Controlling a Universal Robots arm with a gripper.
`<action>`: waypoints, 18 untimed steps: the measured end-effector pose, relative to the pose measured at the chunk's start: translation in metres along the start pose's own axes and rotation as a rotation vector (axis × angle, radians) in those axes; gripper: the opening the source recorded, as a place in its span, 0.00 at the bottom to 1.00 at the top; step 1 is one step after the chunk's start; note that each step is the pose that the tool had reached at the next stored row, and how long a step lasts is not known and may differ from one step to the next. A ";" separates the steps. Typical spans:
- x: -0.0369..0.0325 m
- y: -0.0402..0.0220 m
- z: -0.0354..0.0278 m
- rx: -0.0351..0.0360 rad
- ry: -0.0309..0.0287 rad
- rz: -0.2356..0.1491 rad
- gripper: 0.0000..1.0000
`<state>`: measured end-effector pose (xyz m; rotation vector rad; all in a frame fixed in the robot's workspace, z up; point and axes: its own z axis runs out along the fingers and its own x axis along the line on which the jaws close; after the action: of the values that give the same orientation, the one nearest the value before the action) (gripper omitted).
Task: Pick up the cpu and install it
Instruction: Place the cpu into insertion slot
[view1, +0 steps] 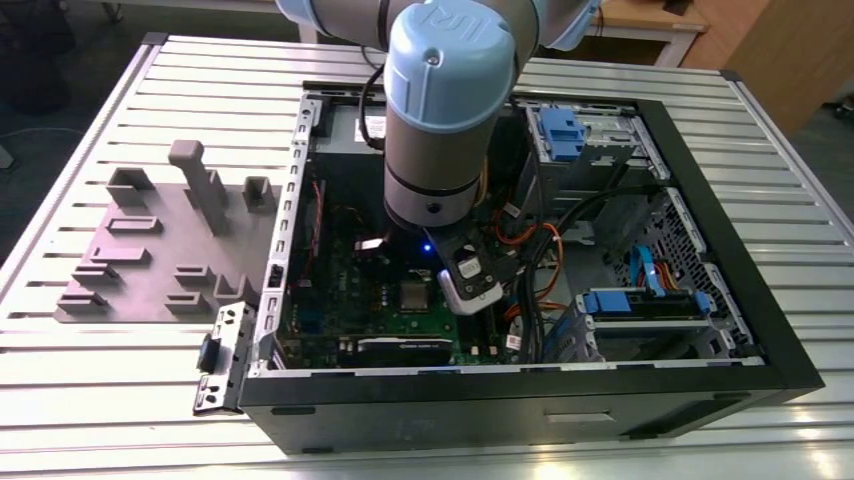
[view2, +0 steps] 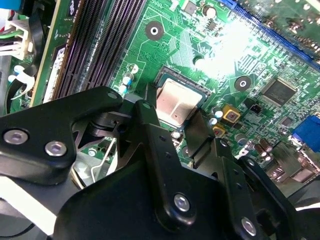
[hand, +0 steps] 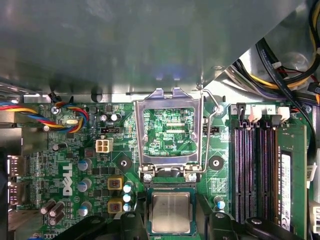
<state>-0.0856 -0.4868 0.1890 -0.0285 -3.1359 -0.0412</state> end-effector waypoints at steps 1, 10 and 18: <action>0.0000 -0.0001 -0.0003 0.0006 0.0002 0.001 0.47; 0.0001 -0.0001 -0.0003 0.0008 0.0002 0.006 0.47; 0.0002 -0.0002 0.0011 0.0008 0.0003 0.007 0.47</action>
<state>-0.0858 -0.4870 0.1879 -0.0387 -3.1354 -0.0398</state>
